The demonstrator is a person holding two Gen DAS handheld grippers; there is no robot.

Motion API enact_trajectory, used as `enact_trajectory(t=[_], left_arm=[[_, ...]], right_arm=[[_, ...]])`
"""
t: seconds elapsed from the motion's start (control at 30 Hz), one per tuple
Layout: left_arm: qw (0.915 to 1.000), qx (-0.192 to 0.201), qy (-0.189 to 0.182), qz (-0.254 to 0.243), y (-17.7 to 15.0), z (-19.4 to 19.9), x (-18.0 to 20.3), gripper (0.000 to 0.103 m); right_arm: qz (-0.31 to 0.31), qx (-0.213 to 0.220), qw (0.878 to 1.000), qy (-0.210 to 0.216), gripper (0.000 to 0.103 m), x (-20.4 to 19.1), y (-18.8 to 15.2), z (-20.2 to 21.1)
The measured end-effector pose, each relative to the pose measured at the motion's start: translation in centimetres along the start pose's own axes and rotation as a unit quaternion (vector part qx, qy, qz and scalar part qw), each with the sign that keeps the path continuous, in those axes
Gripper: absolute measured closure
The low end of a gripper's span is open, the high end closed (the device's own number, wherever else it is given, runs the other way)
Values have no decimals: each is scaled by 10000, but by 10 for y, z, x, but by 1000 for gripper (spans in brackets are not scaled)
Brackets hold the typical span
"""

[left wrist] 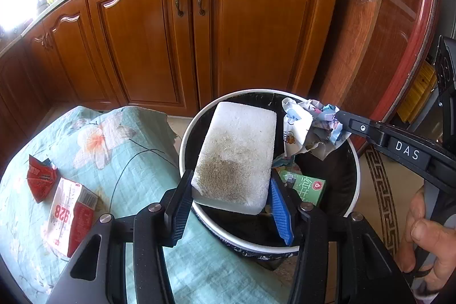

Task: Collect trash
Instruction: 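Open both grippers to drop the foam block and paper into the bin, then move both open grippers back to the red wrapper and red-white carton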

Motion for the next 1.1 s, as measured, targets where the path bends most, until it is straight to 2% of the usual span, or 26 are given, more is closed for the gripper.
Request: enact_trajectory(t=[0.13,0.2,0.27,0.4,0.43,0.47,0.63,0.9,1.1], left_arm=[[9999,-5,-84,107,2,-1,-2,49],[9998,41,-121,120,1,3,-3,44],[9998,90,-95,160,-3,9,-6,36],[9989,237,-30,402,-19,24,-21,28],[9984,280,-12,494,-25,29,-26,28],[9977,327,-11,591,-31,35,-31,27],[9937,477,8,1010,-62,63,-56,25],[9865,676,195,1481,-108,116,-93,24],[9804,731,358,1794,-137,149,-124,24]], right_arm=[[-55,-64,9999,64,93,2,1,-4],[-112,-94,9999,91,86,4,0,-5],[-193,-61,9997,141,67,5,-1,-1],[-346,79,9989,320,36,4,-6,11],[-395,96,9984,388,21,3,-8,14],[-445,135,9978,467,13,1,-11,19],[-426,211,9968,648,11,-14,-22,36],[-64,221,9959,876,8,-60,-48,56],[-9,-29,9931,1174,5,-93,-70,57]])
Point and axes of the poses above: each gripper's, at about its wrist camera, not at the fingertips, and z roughly against the way its jaws point, x to its right, y to its top, the point moved 3 cm from there along -z, roughly the way its jaws point, and after that the axes turned 5 degrees about -y, right-handed, at the moved point
